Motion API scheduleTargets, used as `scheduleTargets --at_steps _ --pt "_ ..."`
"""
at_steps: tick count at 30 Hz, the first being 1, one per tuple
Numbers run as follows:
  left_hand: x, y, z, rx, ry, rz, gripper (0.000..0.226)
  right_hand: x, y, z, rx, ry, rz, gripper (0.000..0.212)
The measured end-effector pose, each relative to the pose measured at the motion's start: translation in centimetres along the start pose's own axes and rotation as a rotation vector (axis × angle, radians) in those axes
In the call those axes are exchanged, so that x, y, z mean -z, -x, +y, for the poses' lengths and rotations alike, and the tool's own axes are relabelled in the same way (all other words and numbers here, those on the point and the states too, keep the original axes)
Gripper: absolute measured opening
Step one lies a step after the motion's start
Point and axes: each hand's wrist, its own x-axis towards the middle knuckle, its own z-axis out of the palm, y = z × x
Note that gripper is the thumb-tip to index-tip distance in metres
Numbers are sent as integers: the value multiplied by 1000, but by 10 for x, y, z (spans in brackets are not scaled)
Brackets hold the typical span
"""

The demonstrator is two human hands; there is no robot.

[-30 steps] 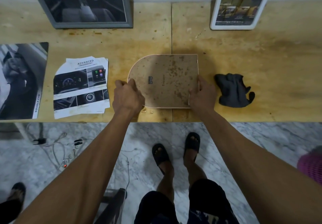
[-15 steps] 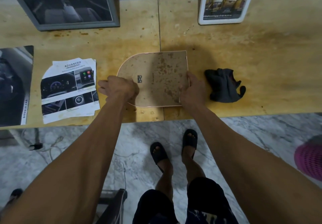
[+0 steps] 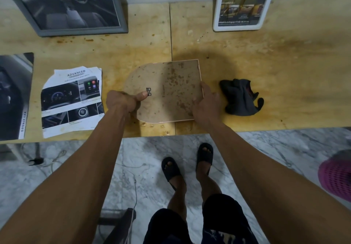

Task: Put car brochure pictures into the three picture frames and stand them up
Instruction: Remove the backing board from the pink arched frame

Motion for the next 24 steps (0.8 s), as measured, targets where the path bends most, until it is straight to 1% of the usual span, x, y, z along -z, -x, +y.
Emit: scheduleTargets --at_steps 1,4,5,6,8,10,11,13,16,18,21,22,24 --pt "2 9 5 11 38 -10 114 0 1 0 4 -3 -8 58" --pt "6 19 13 42 109 -38 73 1 3 0 25 13 -23 56" --pt "9 17 13 60 124 -39 65 1 4 1 39 17 -21 55" --pt "12 12 12 76 132 -44 63 1 4 1 55 23 -19 54" --pt "20 2 7 121 140 -91 55 1 5 2 75 42 -20 53" --pt "25 -6 1 146 172 -117 43 0 7 3 106 92 -15 55" --pt "26 -8 -2 151 192 -119 42 -2 8 3 140 128 -5 56" --pt "25 -7 -4 130 234 -91 50 -4 10 4 204 191 1 57" --pt "19 -7 -9 101 312 25 59 -6 9 6 219 255 -23 54" --pt "16 -8 -12 77 344 82 60 -6 8 8 222 254 -23 55" --pt "17 -7 -15 -8 358 101 56 -4 7 8 200 260 -40 64" --pt "18 -6 -16 -27 351 100 54 -4 7 7 191 262 -39 65" --pt "19 -5 -16 -37 357 77 52 -5 7 6 186 266 -27 59"
